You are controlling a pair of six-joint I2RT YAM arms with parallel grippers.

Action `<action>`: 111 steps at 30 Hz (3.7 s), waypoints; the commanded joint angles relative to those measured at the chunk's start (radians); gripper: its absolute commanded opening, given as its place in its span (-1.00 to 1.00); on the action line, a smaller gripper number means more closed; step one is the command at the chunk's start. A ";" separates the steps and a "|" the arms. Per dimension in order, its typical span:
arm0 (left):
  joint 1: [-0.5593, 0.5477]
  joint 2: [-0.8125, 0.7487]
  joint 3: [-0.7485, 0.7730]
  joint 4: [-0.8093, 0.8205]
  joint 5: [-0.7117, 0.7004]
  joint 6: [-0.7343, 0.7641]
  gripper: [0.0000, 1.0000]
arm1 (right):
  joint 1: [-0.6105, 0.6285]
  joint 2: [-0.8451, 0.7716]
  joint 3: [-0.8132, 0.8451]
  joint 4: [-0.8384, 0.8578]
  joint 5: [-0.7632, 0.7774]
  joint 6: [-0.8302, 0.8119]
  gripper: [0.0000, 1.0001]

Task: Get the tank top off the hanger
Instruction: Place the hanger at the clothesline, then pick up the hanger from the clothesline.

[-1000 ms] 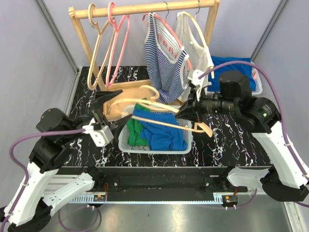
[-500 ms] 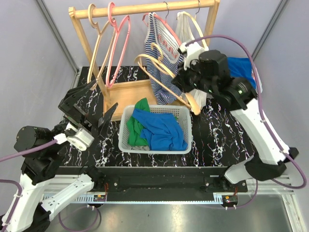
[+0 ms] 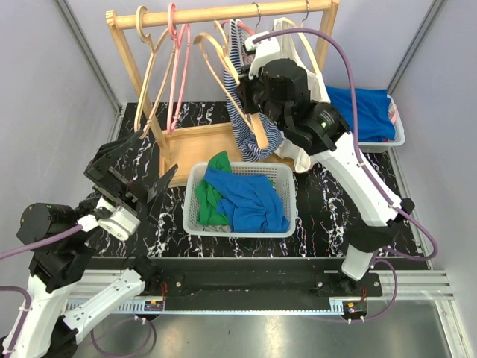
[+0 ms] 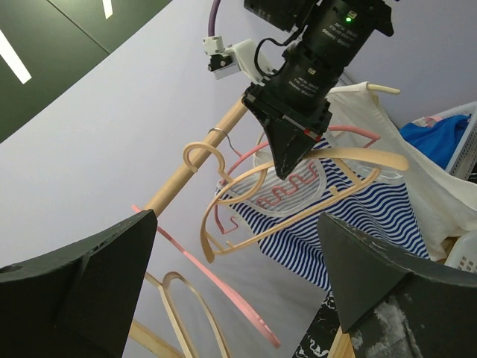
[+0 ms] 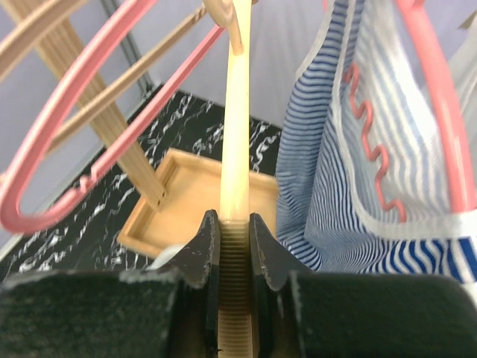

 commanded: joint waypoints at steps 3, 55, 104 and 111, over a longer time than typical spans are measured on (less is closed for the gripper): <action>0.001 -0.030 -0.018 0.000 0.013 0.016 0.95 | 0.001 0.100 0.206 0.071 0.115 -0.016 -1.00; 0.000 -0.119 -0.061 -0.093 0.030 0.057 0.94 | -0.014 0.432 0.419 0.292 -0.086 0.023 -1.00; 0.001 0.051 -0.132 0.055 0.033 -0.306 0.90 | -0.207 -0.171 -0.291 0.474 -0.184 -0.210 0.80; 0.001 0.035 -0.139 0.055 0.061 -0.279 0.89 | -0.279 -0.117 -0.213 0.420 -0.284 -0.194 0.72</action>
